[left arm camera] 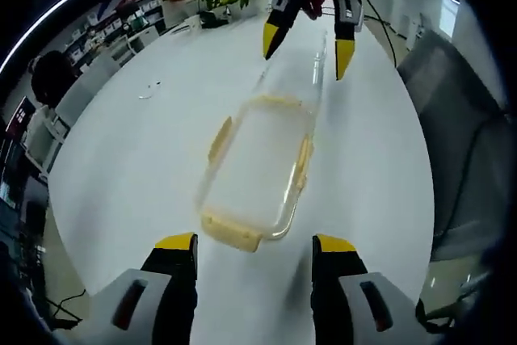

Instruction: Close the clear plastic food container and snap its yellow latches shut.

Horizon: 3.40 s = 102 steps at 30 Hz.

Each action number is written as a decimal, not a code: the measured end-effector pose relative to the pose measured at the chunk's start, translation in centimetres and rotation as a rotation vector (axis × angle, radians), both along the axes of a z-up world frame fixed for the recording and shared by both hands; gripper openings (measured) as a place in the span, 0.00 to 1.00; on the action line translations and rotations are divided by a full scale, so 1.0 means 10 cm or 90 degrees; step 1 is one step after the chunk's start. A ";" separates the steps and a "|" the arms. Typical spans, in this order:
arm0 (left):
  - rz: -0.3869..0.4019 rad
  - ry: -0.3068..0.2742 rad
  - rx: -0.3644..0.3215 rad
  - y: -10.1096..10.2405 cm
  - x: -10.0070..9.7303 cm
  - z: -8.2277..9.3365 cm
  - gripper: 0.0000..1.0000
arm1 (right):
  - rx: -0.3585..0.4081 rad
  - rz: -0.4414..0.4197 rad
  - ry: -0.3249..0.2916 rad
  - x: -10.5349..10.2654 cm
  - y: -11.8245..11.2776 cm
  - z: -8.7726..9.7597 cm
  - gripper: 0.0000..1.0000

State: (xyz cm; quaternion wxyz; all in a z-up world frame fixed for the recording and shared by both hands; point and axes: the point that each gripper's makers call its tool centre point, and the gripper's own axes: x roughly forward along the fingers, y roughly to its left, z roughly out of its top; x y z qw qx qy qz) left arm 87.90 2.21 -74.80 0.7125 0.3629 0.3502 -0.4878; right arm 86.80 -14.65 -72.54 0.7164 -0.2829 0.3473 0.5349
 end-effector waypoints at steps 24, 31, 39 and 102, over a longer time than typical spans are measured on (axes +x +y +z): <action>-0.103 0.029 0.049 0.02 0.20 -0.25 0.52 | -0.039 0.041 0.042 0.13 0.07 -0.36 0.52; -0.131 0.059 0.059 0.04 0.18 -0.32 0.51 | -0.054 0.070 0.035 0.12 0.09 -0.42 0.53; -0.141 0.067 0.057 0.03 0.16 -0.34 0.51 | -0.066 0.080 0.042 0.17 0.07 -0.47 0.53; -0.188 0.099 0.018 -0.10 0.23 -0.36 0.38 | -0.149 0.128 0.043 0.15 0.05 -0.62 0.45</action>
